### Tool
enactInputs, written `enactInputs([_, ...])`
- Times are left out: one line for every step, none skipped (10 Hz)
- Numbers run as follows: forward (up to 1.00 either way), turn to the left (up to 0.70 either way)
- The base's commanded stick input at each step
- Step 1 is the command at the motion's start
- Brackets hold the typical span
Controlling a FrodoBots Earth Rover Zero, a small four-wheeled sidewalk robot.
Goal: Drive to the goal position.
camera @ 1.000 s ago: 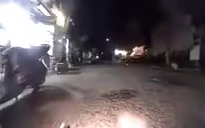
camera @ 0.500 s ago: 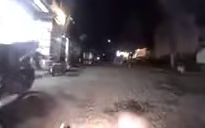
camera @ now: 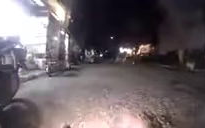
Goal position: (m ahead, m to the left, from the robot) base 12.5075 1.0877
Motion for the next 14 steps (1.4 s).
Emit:
enactInputs([1.0, 0.0])
enactInputs([1.0, 0.0])
enactInputs([1.0, 0.0])
enactInputs([1.0, 0.0])
enactInputs([1.0, 0.0])
enactInputs([1.0, 0.0])
enactInputs([1.0, 0.0])
enactInputs([1.0, 0.0])
enactInputs([1.0, 0.0])
enactInputs([1.0, 0.0])
enactInputs([1.0, 0.0])
enactInputs([1.0, 0.0])
enactInputs([1.0, 0.0])
enactInputs([1.0, 0.0])
